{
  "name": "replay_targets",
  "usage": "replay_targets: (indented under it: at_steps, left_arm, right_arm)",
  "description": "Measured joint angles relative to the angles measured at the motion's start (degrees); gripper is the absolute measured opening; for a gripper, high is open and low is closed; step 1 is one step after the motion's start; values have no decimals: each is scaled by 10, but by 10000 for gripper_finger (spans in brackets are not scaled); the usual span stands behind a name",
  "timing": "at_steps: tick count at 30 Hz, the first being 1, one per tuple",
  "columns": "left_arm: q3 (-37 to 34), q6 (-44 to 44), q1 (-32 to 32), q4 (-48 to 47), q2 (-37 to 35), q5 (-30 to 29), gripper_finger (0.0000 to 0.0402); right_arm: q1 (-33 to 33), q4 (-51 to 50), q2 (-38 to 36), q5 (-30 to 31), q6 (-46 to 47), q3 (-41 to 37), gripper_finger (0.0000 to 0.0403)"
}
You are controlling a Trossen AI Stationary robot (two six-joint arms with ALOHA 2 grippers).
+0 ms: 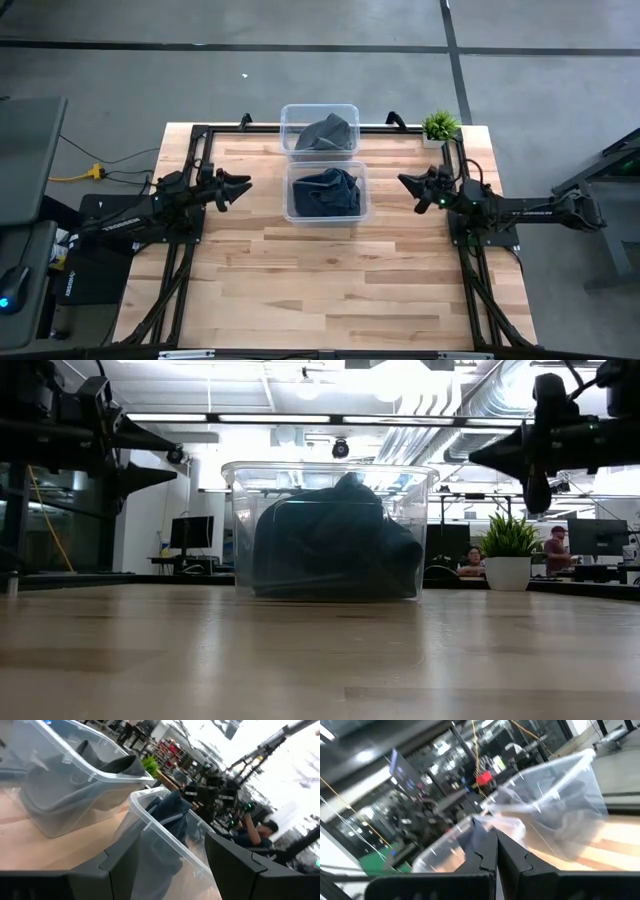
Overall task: Pick & Place hat
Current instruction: Return to Home Position
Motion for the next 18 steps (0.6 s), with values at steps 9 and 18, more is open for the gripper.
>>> replay_targets:
  at_steps: [9,18]
  left_arm:
    - [0,99,0,-13,0,0,220]
    - [0,123,0,-14,0,-2,220]
  right_arm:
    - [0,-76,0,-9,-139,0,1]
    - [0,-86,0,-14,-264,0,1]
